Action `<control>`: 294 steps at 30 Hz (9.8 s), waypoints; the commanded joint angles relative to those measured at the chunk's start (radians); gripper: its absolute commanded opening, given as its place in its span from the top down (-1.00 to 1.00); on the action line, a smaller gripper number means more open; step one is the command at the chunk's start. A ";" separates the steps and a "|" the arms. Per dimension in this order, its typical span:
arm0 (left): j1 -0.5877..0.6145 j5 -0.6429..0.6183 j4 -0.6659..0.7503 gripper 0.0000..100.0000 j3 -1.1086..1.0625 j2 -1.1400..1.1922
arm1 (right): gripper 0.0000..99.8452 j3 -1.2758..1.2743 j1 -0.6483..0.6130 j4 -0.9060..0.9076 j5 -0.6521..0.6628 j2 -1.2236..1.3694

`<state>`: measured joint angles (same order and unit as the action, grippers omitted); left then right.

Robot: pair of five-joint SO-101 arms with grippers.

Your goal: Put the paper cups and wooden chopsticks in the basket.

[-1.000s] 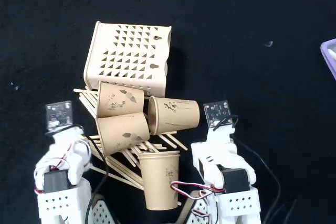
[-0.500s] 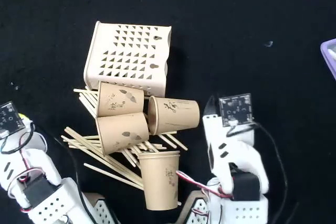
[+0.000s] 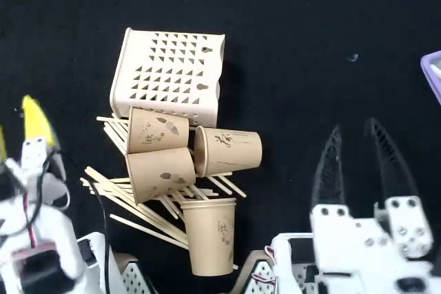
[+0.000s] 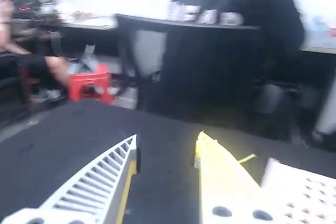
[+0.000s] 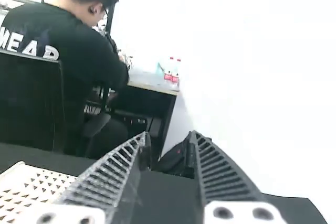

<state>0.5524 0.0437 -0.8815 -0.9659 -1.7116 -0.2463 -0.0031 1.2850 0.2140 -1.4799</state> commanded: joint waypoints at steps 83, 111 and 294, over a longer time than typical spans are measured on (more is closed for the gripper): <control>-0.199 -0.342 -0.879 0.46 2.081 2.113 | 0.74 -0.401 -0.015 -0.736 -0.272 1.428; -0.437 0.110 -0.701 0.92 1.814 2.113 | 0.74 -0.401 -0.015 -0.738 -0.272 1.426; 0.016 -0.272 0.522 0.36 -0.202 1.191 | 0.50 -0.519 -0.526 -0.203 -0.083 0.717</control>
<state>0.5646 -0.2171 -0.3767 -1.1715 -0.4887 -0.7772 -0.5416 1.0671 0.0084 -0.6882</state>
